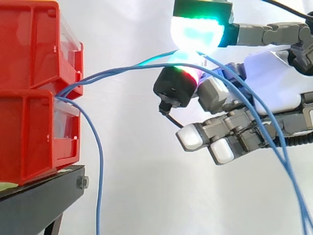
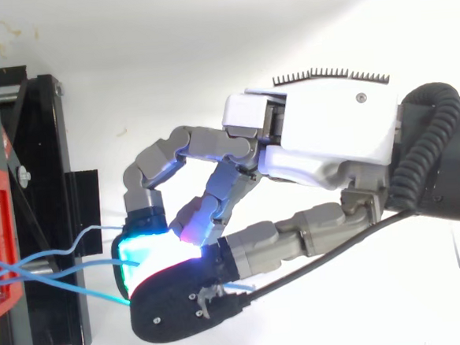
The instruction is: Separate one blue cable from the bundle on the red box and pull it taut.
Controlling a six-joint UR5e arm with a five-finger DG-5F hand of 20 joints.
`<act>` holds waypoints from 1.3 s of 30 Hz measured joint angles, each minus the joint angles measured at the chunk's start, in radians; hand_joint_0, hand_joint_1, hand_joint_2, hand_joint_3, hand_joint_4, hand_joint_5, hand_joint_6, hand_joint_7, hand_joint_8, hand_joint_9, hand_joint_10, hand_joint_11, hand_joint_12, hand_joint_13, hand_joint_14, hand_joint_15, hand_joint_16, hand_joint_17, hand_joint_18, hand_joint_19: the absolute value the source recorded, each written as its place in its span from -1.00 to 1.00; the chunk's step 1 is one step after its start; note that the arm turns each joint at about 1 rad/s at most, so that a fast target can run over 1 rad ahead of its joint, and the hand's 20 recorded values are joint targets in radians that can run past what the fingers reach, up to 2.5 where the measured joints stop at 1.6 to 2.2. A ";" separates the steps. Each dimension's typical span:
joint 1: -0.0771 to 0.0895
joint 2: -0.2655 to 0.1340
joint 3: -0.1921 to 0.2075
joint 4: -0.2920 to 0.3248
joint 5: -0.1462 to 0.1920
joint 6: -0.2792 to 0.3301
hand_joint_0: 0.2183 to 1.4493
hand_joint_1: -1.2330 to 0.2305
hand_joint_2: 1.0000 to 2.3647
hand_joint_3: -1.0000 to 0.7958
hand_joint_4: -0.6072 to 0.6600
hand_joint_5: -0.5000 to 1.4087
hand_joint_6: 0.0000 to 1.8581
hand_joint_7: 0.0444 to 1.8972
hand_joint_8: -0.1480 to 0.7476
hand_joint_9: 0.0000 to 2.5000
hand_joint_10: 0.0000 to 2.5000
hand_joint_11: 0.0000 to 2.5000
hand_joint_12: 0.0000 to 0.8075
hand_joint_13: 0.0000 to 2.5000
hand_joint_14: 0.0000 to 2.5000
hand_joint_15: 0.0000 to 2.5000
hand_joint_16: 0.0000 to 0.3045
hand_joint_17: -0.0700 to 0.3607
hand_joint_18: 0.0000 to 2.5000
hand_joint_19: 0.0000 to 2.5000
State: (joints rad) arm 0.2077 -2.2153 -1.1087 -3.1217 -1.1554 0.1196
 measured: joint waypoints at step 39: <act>0.002 0.020 0.000 -0.101 -0.001 -0.003 -0.36 -0.46 -0.99 0.19 -0.16 -0.59 -0.02 0.29 0.21 -0.02 -0.99 -0.48 0.09 -0.28 -0.99 -0.70 -0.62 -0.07 -0.25 -0.71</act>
State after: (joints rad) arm 0.2102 -2.1954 -1.1091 -3.2227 -1.1567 0.1171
